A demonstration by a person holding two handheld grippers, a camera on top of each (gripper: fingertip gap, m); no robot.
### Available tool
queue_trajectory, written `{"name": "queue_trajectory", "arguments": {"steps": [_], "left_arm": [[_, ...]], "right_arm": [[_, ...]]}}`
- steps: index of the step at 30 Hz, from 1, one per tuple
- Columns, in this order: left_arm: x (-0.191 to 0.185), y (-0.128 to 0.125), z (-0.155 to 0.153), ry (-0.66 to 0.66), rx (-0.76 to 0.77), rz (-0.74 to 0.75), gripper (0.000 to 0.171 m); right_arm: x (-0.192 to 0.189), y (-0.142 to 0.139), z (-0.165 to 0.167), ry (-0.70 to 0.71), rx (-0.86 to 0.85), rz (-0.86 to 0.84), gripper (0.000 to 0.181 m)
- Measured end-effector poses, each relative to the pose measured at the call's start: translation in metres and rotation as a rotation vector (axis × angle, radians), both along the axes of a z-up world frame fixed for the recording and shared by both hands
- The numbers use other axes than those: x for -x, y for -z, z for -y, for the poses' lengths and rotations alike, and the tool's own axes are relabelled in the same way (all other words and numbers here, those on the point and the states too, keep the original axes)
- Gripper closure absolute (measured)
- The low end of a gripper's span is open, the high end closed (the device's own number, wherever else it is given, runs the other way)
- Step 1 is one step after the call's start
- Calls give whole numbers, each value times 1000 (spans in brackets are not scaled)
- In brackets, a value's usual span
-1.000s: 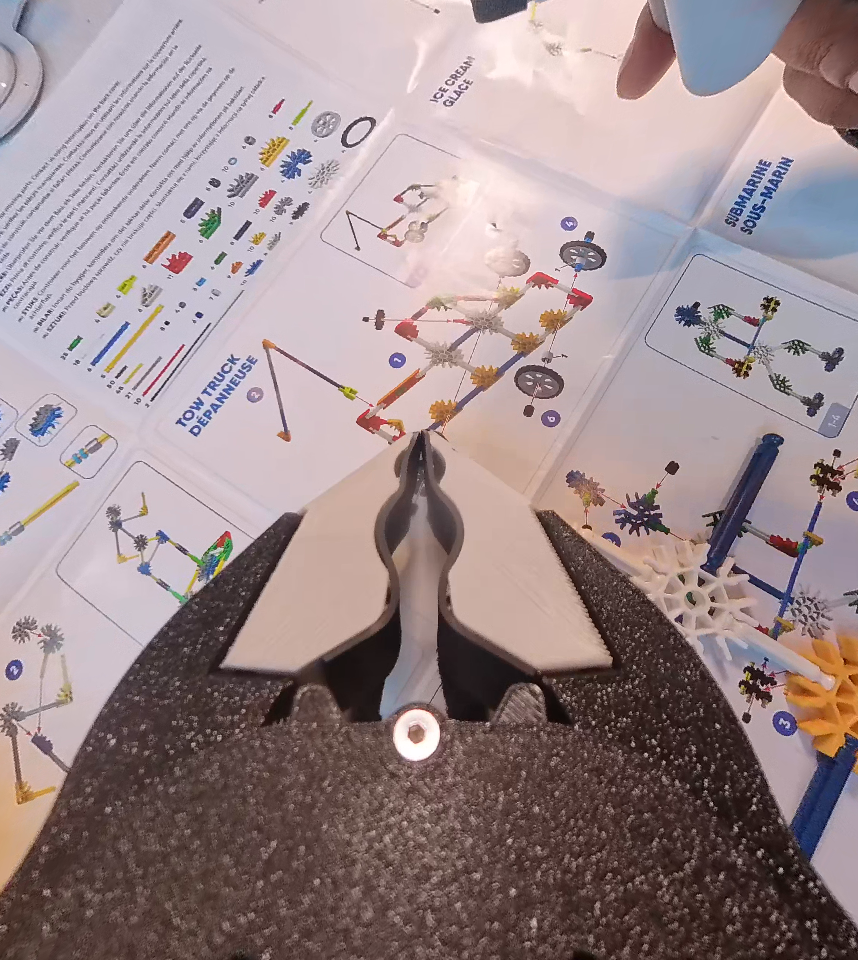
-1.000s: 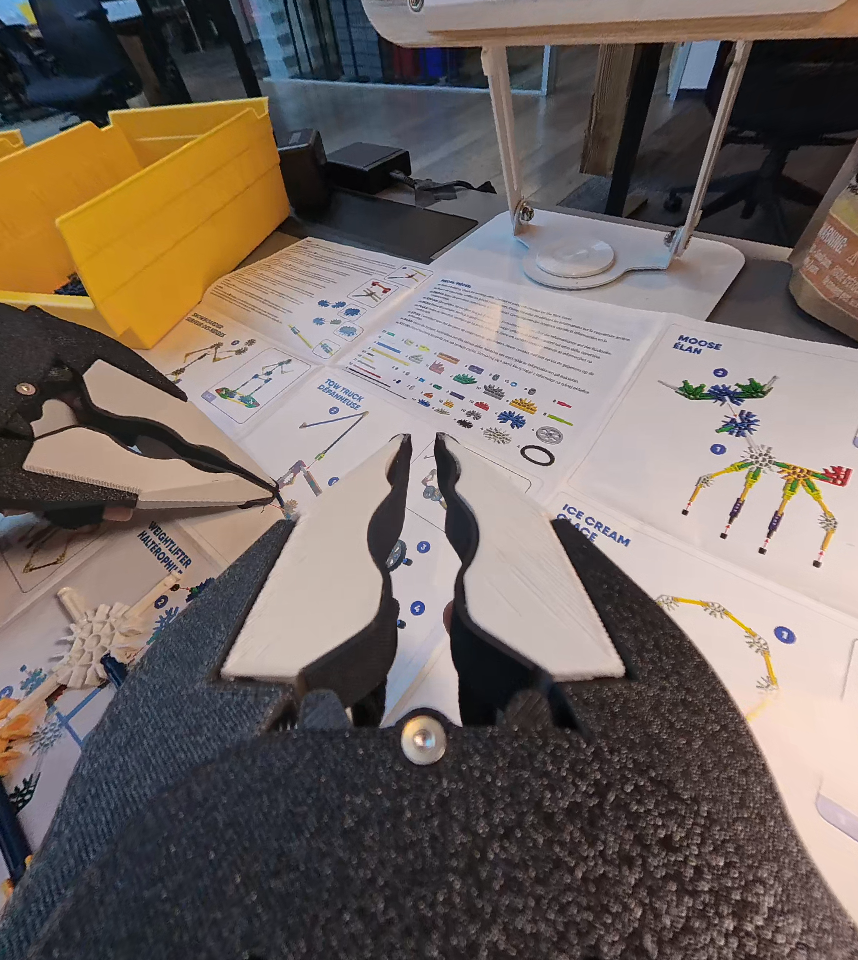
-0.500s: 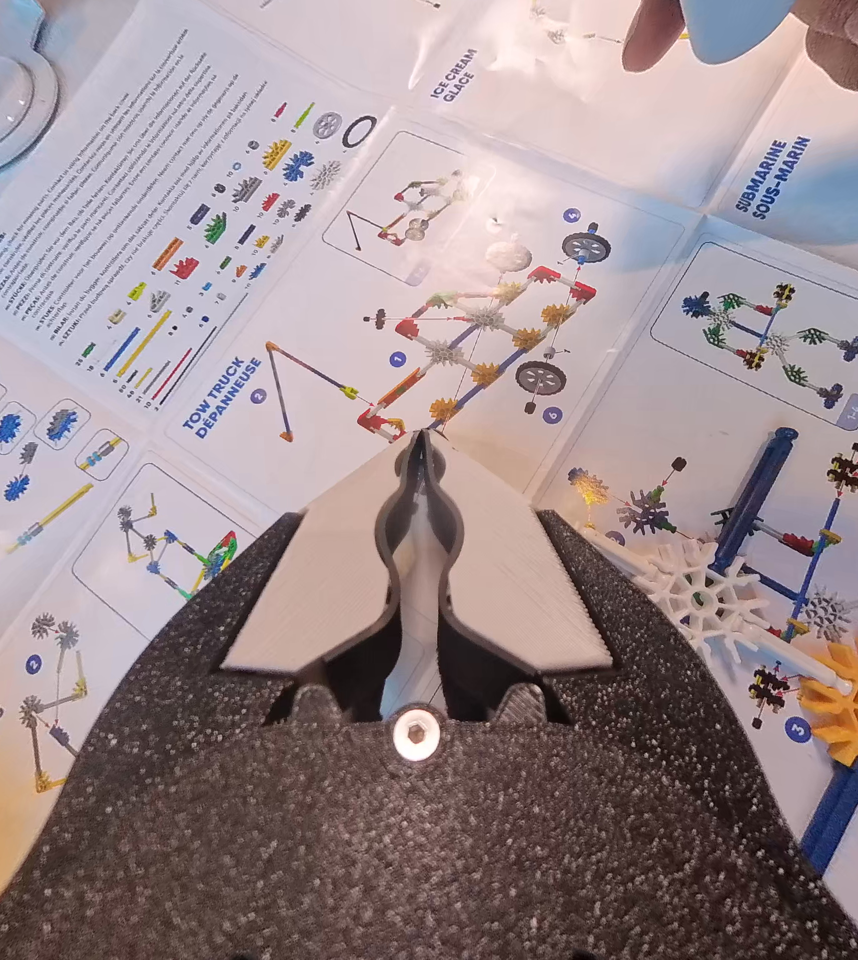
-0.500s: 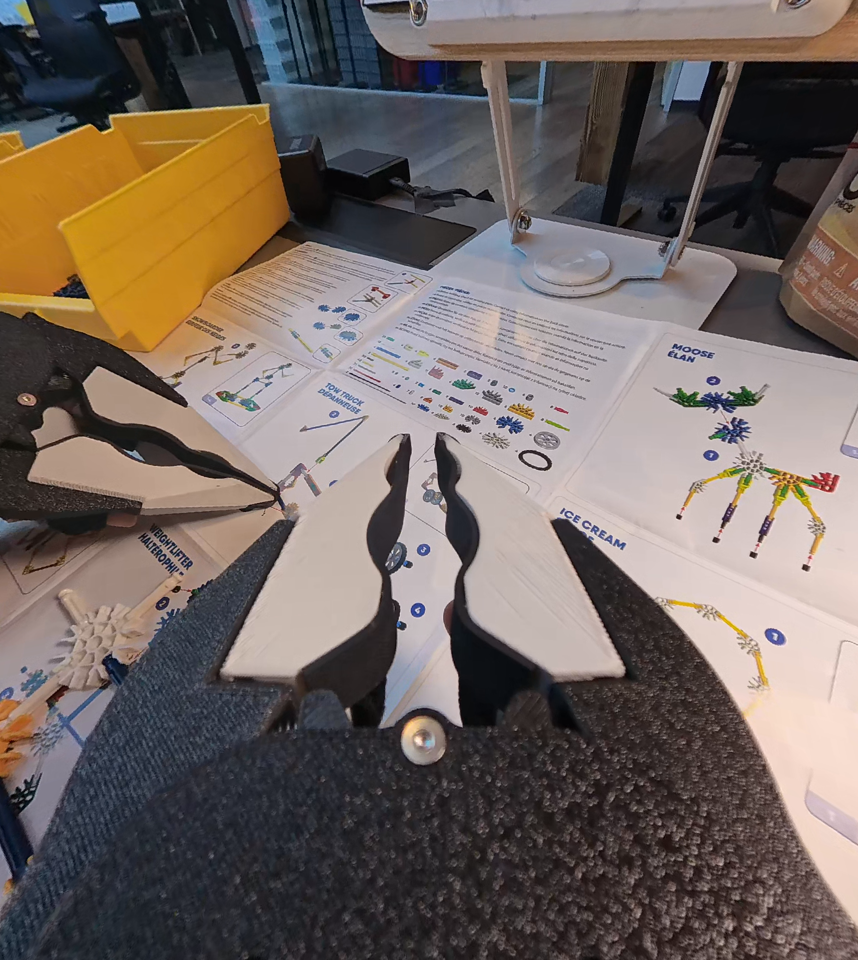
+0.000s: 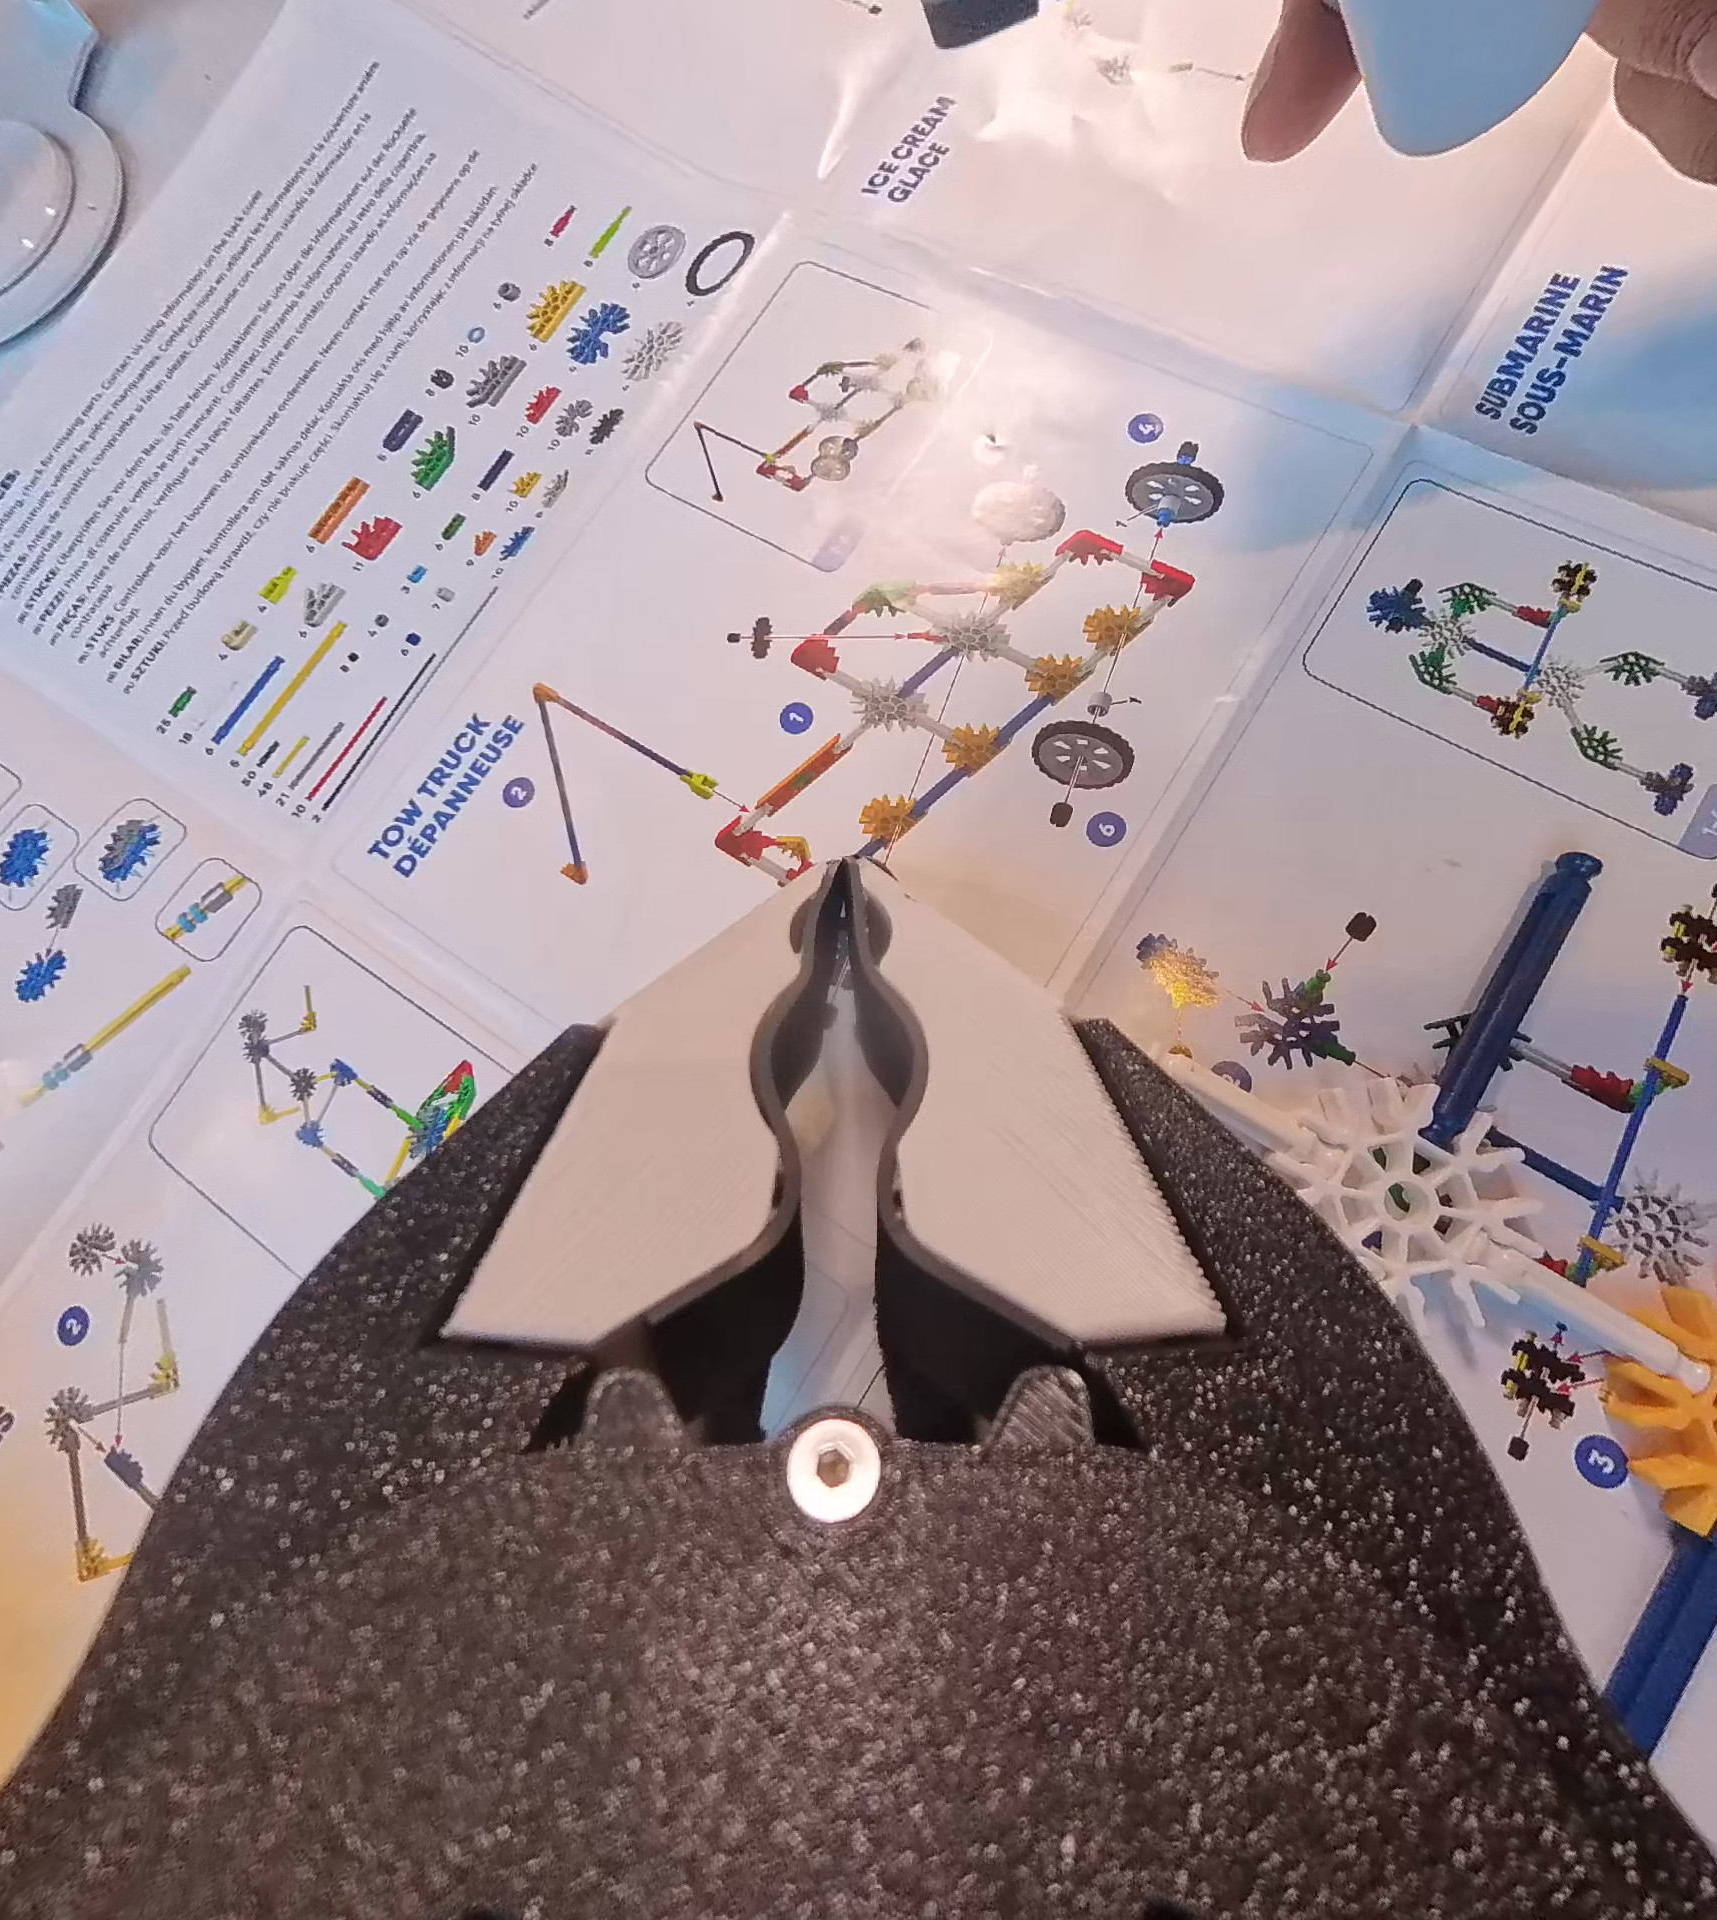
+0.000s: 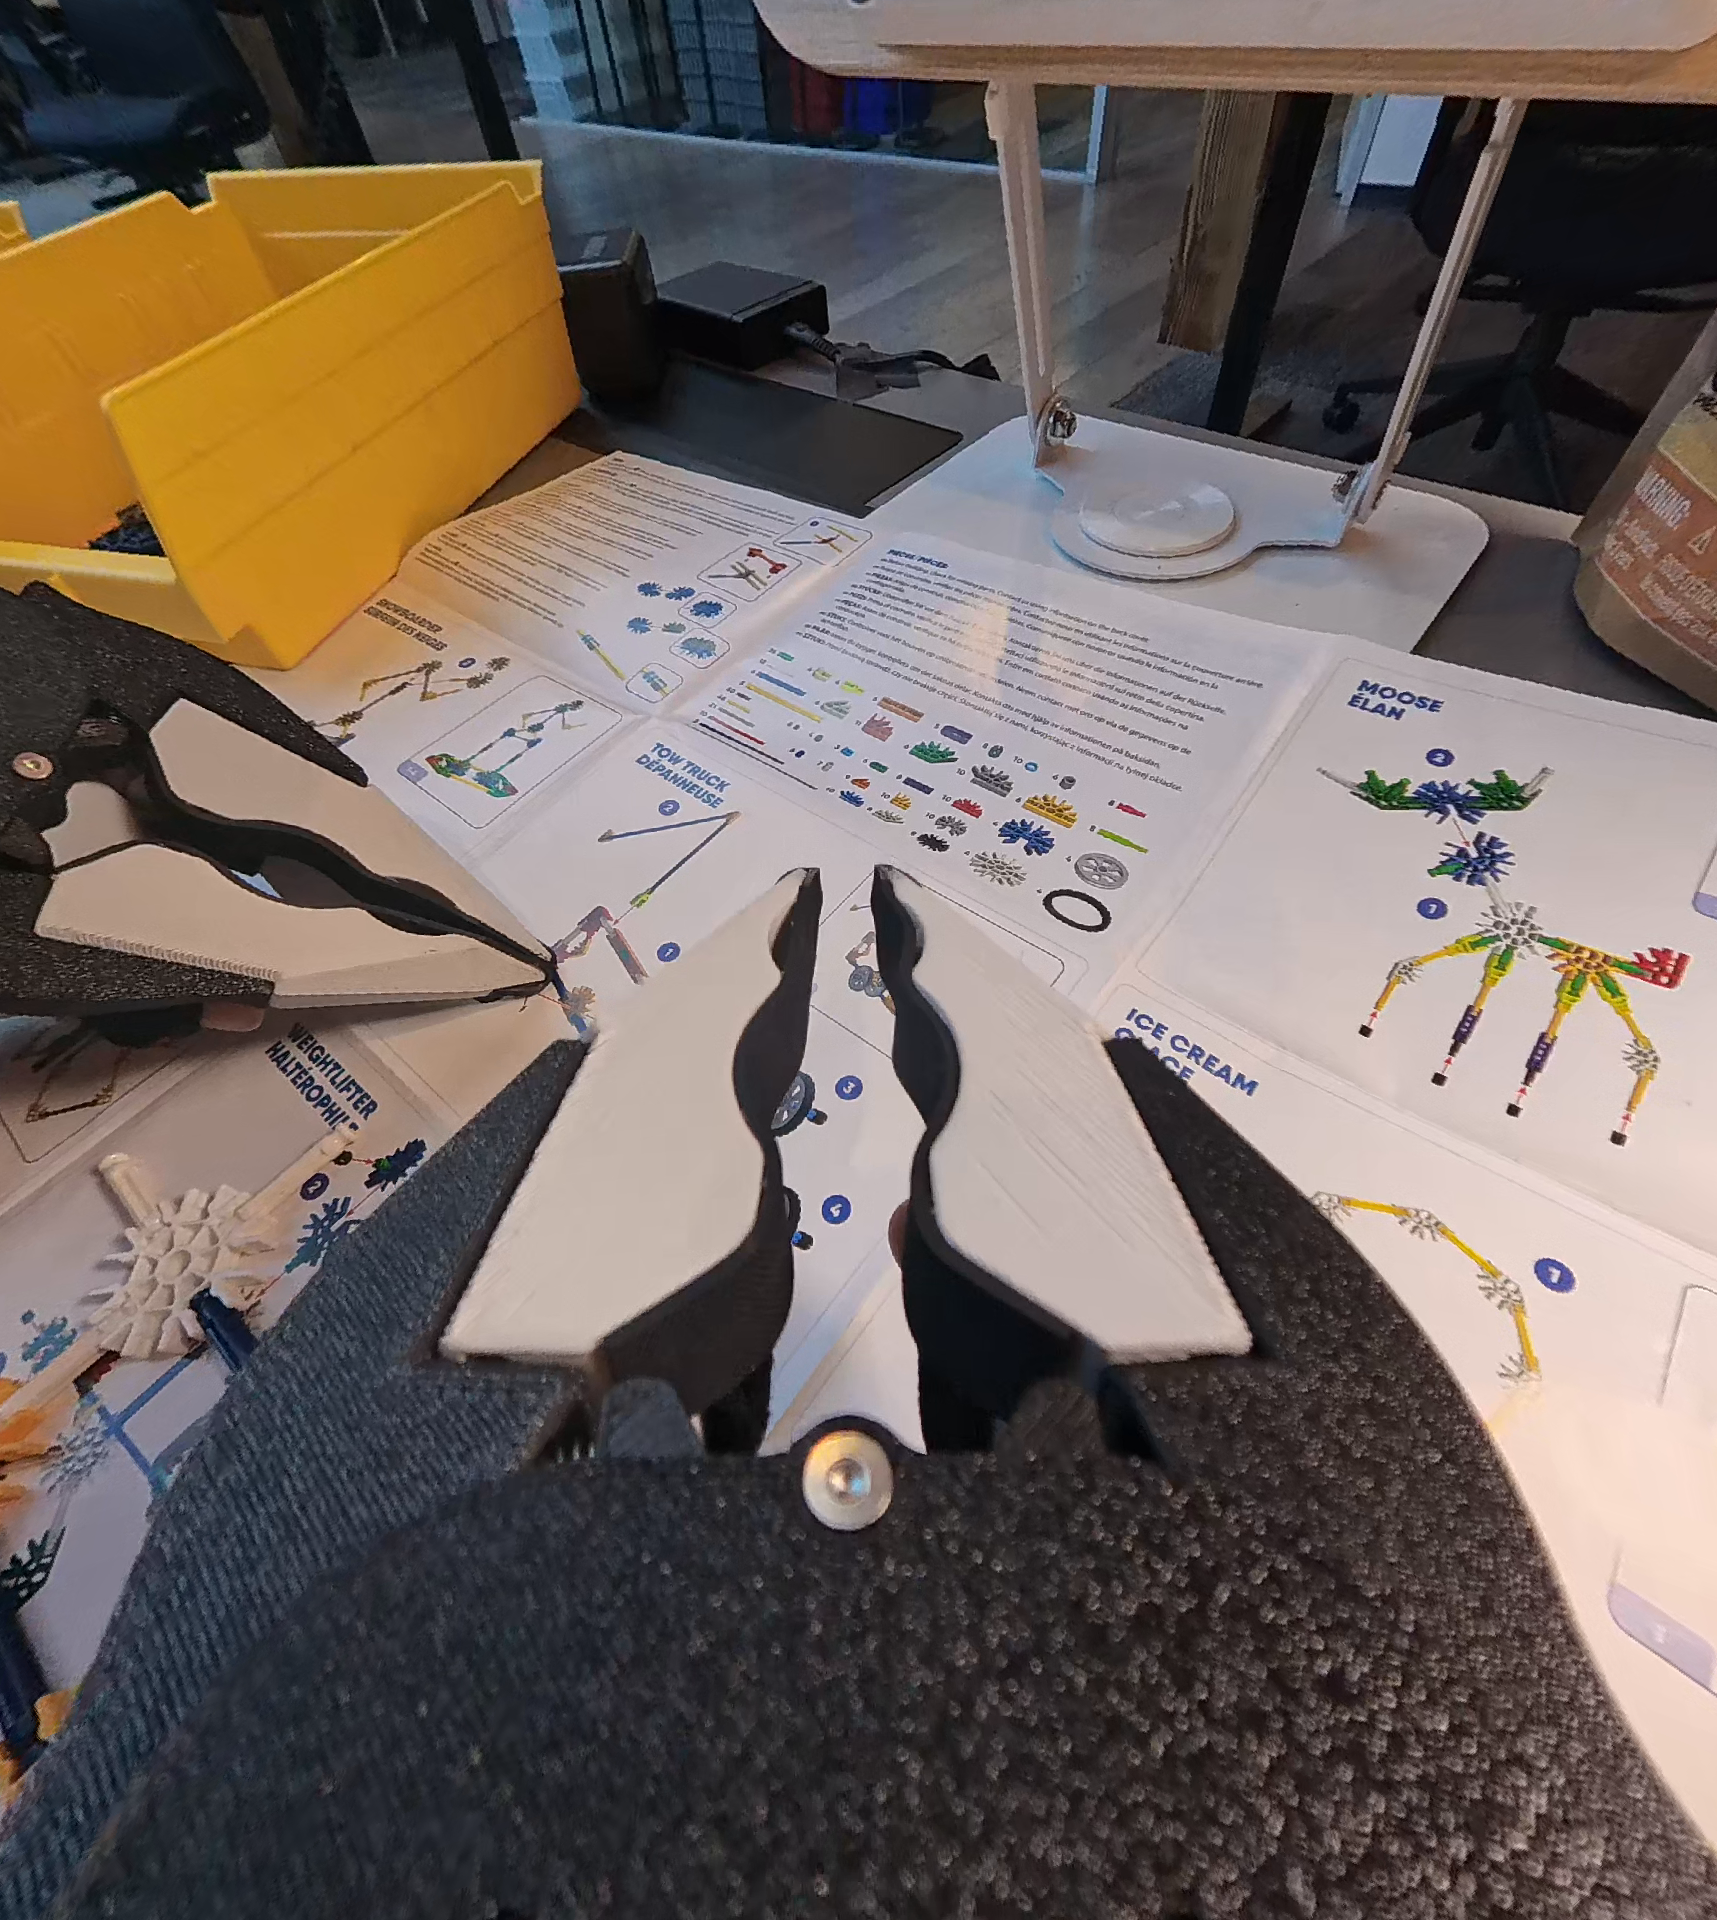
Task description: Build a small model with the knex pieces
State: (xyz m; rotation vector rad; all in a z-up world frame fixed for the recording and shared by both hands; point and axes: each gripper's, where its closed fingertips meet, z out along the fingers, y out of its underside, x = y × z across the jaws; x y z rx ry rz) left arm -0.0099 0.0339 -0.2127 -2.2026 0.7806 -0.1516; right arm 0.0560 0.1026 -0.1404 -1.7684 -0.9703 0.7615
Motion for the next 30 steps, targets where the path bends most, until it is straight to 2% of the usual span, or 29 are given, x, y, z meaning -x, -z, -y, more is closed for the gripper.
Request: {"name": "queue_trajectory", "arguments": {"steps": [20, 24, 26, 30], "left_arm": [[0, -2, 1, 1, 16, 37, 171], [21, -26, 0, -87, 5, 215, 171], [37, -32, -1, -124, -8, 220, 171], [54, -25, 3, -157, -5, 196, 171]], "right_arm": [[1, 4, 0, -5, 7, 8, 172], [-2, 3, -2, 4, 7, 3, 172], [-3, 3, -3, 7, 11, -4, 172], [-1, 5, -2, -1, 14, 4, 171]]}}
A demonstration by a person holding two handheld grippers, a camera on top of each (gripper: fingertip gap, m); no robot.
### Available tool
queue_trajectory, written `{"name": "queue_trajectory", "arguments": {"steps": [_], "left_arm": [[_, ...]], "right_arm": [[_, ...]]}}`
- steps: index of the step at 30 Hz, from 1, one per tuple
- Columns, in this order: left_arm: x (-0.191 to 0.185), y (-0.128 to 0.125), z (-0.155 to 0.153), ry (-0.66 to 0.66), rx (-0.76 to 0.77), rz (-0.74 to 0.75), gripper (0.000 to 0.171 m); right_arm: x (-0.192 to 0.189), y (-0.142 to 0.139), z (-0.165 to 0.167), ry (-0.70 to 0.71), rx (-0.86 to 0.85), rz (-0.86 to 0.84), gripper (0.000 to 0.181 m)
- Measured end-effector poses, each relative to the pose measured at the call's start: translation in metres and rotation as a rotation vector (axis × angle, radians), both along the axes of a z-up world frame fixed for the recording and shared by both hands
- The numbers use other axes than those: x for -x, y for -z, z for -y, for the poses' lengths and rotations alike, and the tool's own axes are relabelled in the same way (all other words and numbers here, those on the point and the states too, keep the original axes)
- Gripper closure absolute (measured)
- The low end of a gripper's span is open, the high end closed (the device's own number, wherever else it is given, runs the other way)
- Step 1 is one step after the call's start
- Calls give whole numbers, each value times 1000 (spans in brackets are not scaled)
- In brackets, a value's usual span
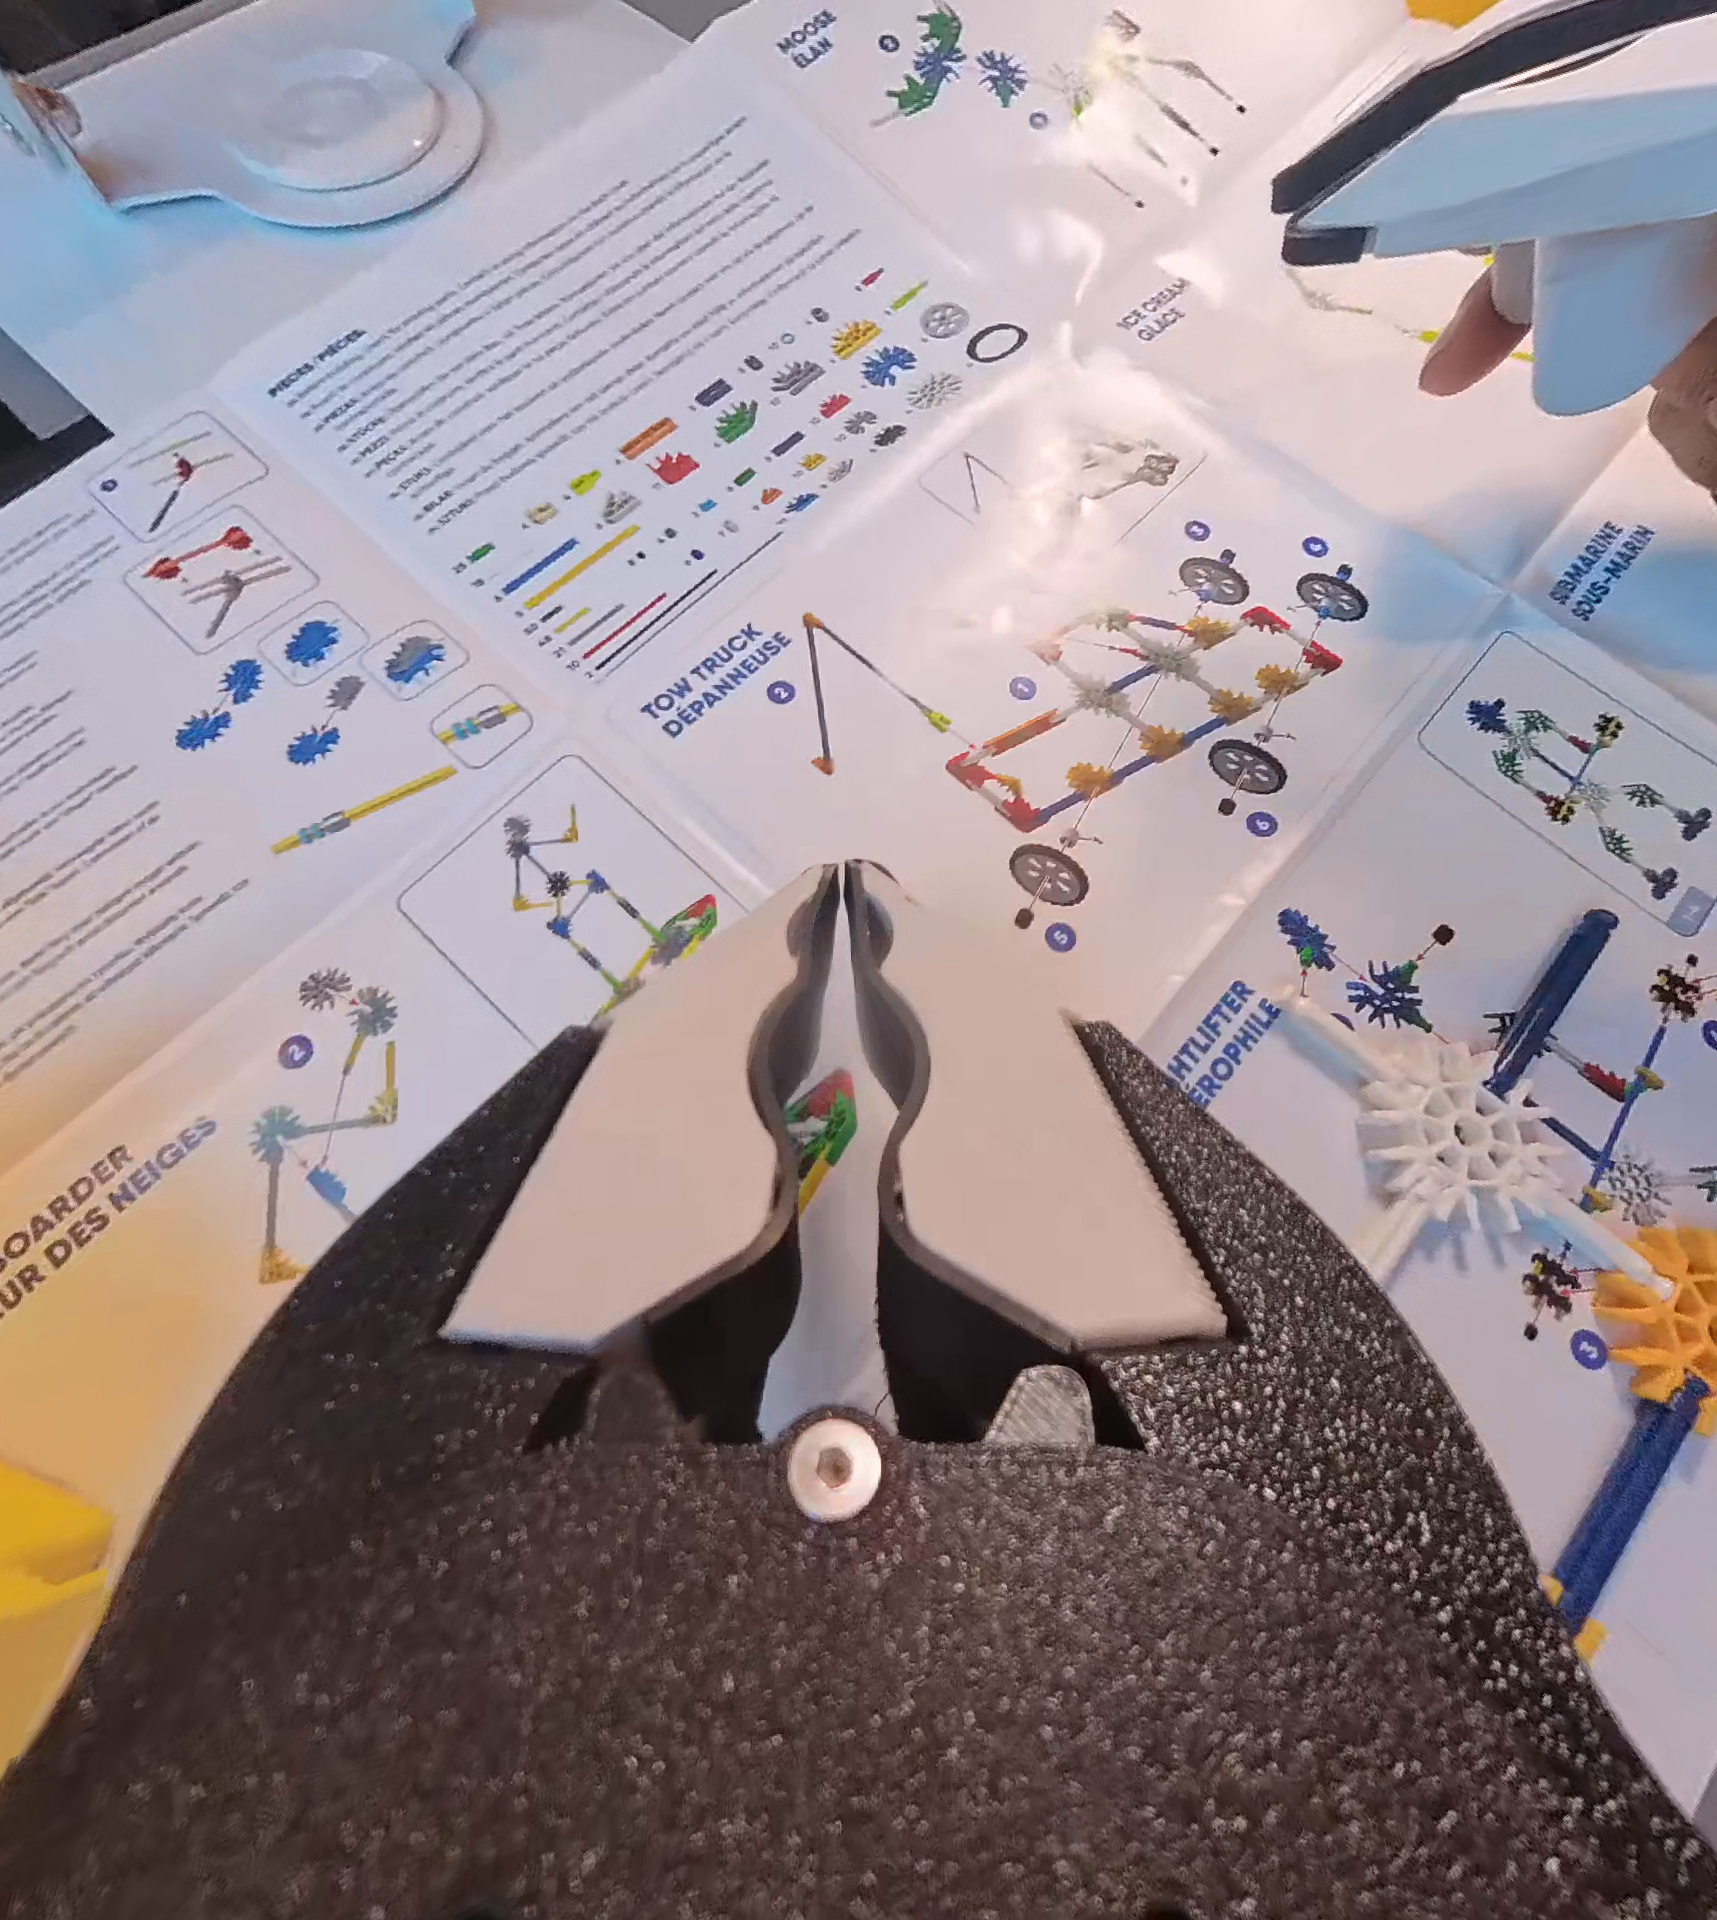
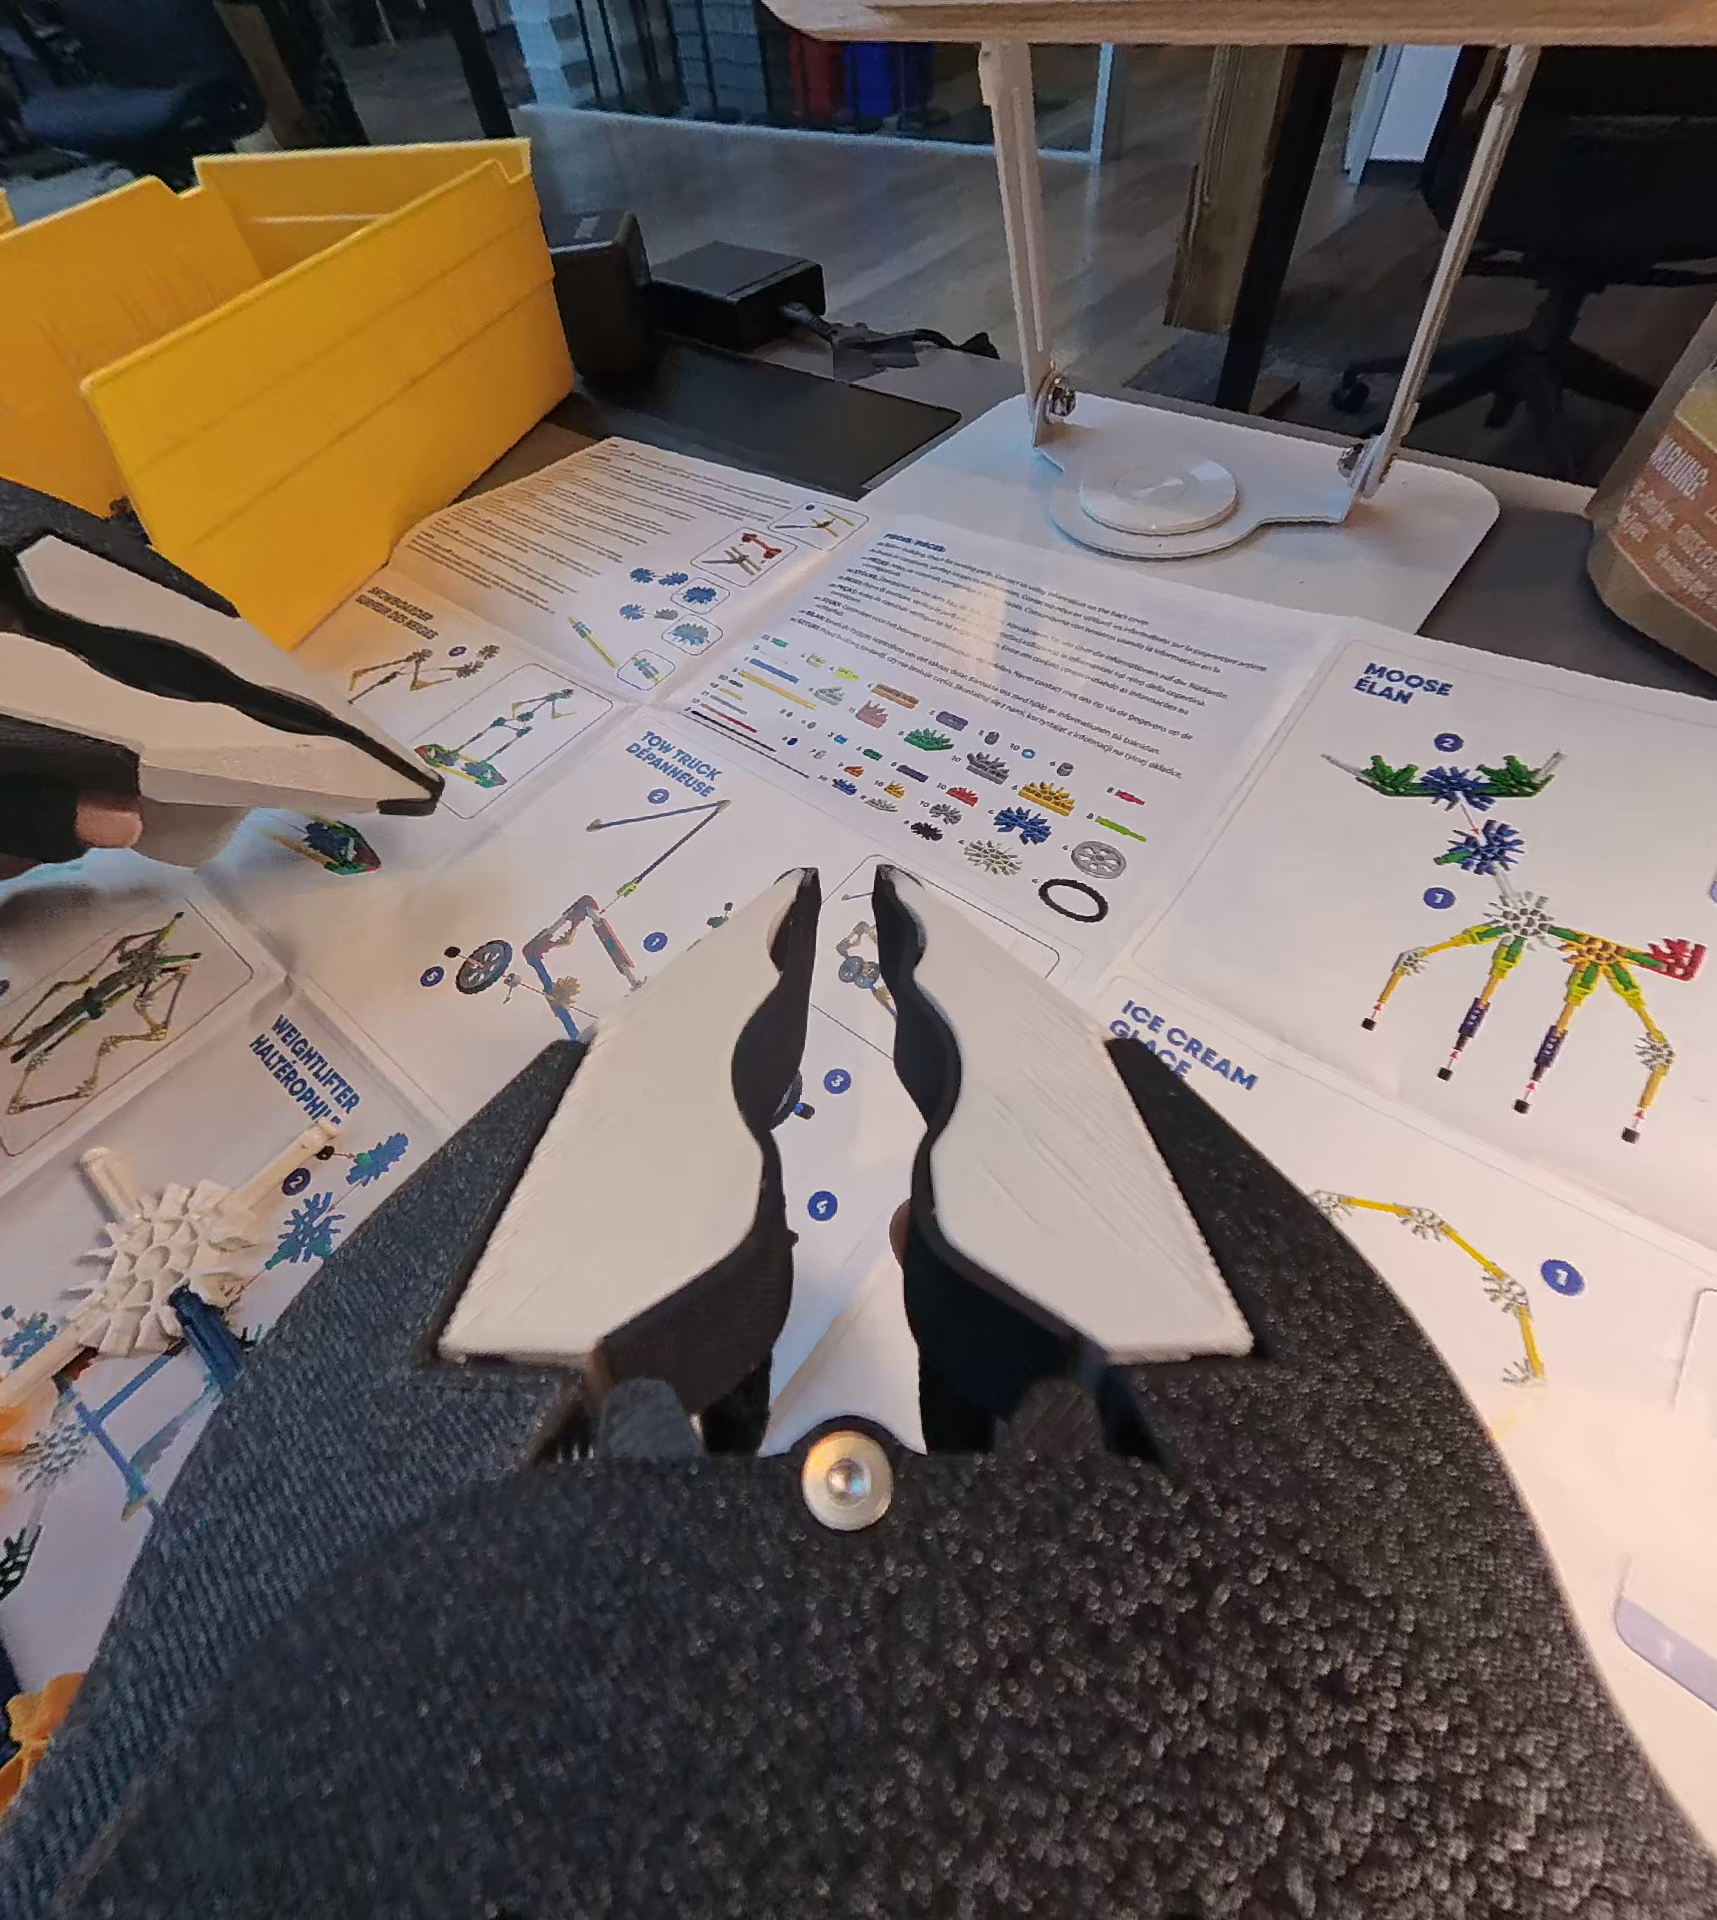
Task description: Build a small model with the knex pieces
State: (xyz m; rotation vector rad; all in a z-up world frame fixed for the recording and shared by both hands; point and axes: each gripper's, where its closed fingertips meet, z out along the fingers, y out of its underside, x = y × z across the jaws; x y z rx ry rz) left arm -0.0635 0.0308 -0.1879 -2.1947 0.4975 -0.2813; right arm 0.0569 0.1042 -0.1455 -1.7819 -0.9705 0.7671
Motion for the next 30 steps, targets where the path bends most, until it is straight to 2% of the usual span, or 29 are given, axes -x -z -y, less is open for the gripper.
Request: {"name": "queue_trajectory", "arguments": {"steps": [4, 12, 17, 30], "left_arm": [[-4, 9, 4, 22, 18, -18, 169], [-27, 11, 6, 112, 8, -46, 166], [-43, 19, 1, 186, 23, -134, 163], [-45, 24, -2, 191, 31, -148, 171]], "right_arm": [[1, 1, 1, -4, -7, 11, 171], [3, 6, 2, -11, 3, 17, 172], [7, 9, 5, -21, -12, 41, 171], [6, 8, 5, -23, -18, 44, 171]]}}
